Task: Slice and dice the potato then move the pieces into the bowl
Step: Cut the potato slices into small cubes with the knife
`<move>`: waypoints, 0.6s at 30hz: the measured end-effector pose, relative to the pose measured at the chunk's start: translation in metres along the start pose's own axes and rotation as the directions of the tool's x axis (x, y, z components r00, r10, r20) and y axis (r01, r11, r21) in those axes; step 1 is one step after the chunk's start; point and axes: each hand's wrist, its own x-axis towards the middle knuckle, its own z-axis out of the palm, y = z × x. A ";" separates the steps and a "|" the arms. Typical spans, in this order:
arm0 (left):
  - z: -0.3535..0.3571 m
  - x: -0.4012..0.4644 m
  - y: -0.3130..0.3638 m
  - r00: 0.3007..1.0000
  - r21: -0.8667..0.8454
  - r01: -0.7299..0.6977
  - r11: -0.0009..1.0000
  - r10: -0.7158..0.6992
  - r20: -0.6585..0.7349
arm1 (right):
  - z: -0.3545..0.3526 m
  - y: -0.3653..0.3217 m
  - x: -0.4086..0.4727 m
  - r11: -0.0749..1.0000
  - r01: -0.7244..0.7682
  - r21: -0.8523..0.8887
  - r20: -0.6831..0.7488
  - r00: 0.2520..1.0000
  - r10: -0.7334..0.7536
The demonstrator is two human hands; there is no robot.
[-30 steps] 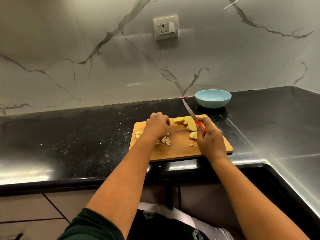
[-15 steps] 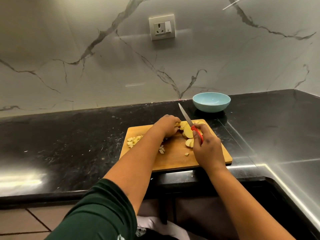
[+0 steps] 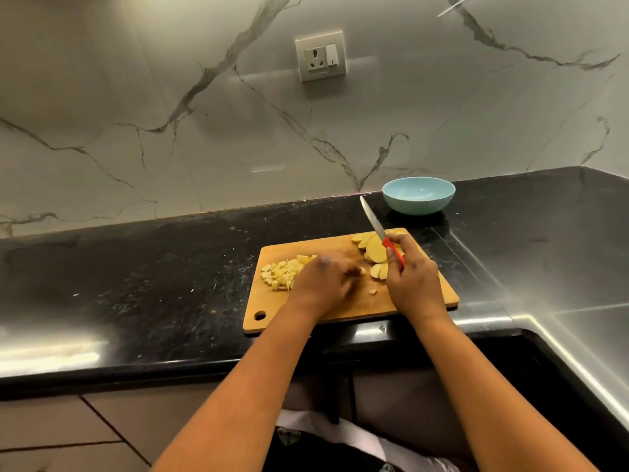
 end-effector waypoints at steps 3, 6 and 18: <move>0.001 -0.006 0.004 0.990 -0.144 0.131 0.981 -0.122 0.069 | -0.005 -0.011 -0.004 0.996 -0.084 -0.019 -0.005 0.996 0.084; 0.006 -0.007 0.003 0.975 -0.191 0.219 0.957 -0.219 0.019 | -0.013 -0.021 -0.012 0.981 -0.180 -0.077 0.082 0.979 0.187; 0.006 -0.003 -0.003 0.939 -0.185 0.336 0.924 -0.312 0.147 | -0.042 -0.064 -0.017 0.913 -0.193 -0.359 0.309 0.899 0.311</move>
